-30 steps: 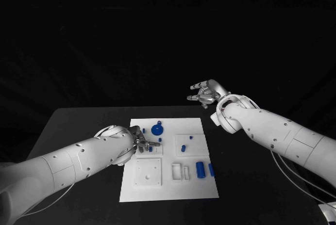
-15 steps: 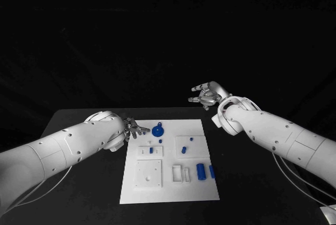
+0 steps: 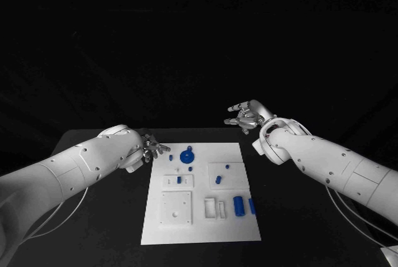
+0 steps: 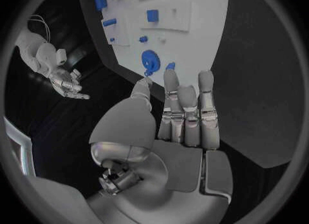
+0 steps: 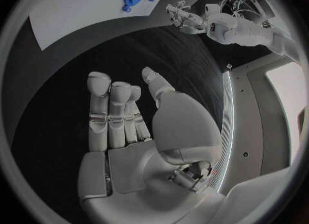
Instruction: Assemble the parts on the task board
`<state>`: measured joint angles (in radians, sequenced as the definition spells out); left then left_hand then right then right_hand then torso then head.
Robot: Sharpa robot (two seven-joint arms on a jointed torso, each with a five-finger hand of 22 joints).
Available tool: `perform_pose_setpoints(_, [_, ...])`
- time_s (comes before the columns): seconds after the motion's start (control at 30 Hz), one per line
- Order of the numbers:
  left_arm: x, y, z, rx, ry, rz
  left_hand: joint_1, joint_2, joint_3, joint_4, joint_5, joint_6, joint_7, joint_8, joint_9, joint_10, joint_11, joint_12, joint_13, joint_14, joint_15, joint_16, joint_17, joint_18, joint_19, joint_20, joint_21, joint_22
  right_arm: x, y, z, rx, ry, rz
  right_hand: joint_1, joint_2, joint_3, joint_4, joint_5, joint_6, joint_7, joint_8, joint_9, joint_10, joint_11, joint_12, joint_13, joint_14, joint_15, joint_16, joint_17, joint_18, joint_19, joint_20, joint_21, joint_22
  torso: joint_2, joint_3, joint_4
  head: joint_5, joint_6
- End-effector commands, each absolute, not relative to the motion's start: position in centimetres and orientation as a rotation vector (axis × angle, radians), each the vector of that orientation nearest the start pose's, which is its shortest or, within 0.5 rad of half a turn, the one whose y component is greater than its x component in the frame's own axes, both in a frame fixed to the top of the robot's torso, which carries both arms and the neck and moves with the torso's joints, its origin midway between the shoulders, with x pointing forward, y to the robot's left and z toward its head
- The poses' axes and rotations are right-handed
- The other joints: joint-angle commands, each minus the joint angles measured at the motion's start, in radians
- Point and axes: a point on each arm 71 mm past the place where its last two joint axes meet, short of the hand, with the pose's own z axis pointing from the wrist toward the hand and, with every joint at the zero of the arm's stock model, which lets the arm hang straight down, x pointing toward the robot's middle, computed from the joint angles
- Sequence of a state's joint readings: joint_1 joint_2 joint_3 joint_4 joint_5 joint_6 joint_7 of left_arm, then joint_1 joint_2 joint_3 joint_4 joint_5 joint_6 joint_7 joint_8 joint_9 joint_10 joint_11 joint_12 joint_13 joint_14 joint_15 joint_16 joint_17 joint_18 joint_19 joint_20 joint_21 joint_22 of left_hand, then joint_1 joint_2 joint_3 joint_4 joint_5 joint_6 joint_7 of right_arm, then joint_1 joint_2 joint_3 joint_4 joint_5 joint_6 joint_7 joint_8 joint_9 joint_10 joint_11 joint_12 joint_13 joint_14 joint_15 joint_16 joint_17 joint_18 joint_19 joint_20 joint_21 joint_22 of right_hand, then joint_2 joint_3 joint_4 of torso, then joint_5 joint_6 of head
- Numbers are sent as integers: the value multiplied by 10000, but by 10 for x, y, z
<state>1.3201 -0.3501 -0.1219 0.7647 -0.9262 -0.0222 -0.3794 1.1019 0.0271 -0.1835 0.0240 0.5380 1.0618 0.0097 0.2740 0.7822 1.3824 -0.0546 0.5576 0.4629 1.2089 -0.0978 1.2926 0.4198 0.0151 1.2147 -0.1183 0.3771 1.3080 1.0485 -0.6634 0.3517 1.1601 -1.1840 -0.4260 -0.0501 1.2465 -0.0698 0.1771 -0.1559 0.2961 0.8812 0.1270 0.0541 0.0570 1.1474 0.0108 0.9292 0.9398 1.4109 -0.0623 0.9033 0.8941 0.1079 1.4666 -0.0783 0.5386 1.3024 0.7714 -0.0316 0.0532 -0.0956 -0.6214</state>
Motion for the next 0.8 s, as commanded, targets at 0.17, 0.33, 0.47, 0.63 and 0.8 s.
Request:
perform_pose_setpoints(0.17, [613, 181, -203, -3726, 20663, -3778, 25, 91, -31, 123, -4, -290, 79, 53, 75, -358, 73, 131, -30, -310, 70, 104, -214, -95, -158, 73, -55, 195, 563, -246, -155, 4666, 14128, 7426, -59, 6, 6, 9, 63, -62, 10, 31, 9, -42, 7, 20, -17, -68, 5, -2, -3, 170, 473, -12, 25, -13, 192, -28, -108, 56, 122])
perform_pose_setpoints(0.33, [615, 183, -204, -3559, 20674, -3619, -119, 5, -108, 331, -63, -639, 115, 514, 336, -637, 119, 465, -300, -535, 130, 380, -580, -66, -262, 136, -59, 197, 562, -244, -154, 4652, 14112, 7467, -59, 6, 6, 9, 63, -62, 10, 31, 9, -42, 7, 20, -17, -68, 5, -2, -3, 170, 473, -12, 25, -13, 261, -30, -145, 72, 159])
perform_pose_setpoints(0.47, [616, 184, -205, -3441, 20735, -3535, -201, -145, -91, 520, -115, -760, 142, 677, 344, -753, 147, 651, -459, -626, 157, 527, -802, -50, -296, 167, -70, 199, 562, -243, -154, 4645, 14105, 7494, -42, -8, 21, 20, 85, -80, 11, 30, 8, -41, 5, 16, -25, -65, 6, 0, 1, 171, 473, -11, 38, -14, 300, -20, -165, 74, 193])
perform_pose_setpoints(0.63, [617, 185, -207, -3306, 20800, -3392, -339, -481, 141, 977, -378, -841, 171, 774, 283, -839, 173, 794, -602, -699, 182, 645, -1012, -30, -311, 196, -84, 200, 562, -241, -153, 4639, 14098, 7522, -42, -8, 21, 20, 85, -80, 11, 30, 8, -41, 5, 16, -25, -65, 6, 0, 1, 171, 473, -11, 38, -14, 312, -20, -167, 61, 173])
perform_pose_setpoints(0.8, [616, 184, -209, -3266, 20865, -3354, -422, -619, 305, 1253, -846, -868, 191, 782, 203, -857, 189, 852, -672, -717, 193, 696, -1112, -22, -312, 208, -99, 197, 562, -240, -153, 4635, 14092, 7540, -42, -8, 21, 20, 85, -80, 11, 30, 8, -41, 5, 16, -25, -65, 6, 0, 1, 171, 473, -11, 38, -14, 312, -24, -186, 32, 158])
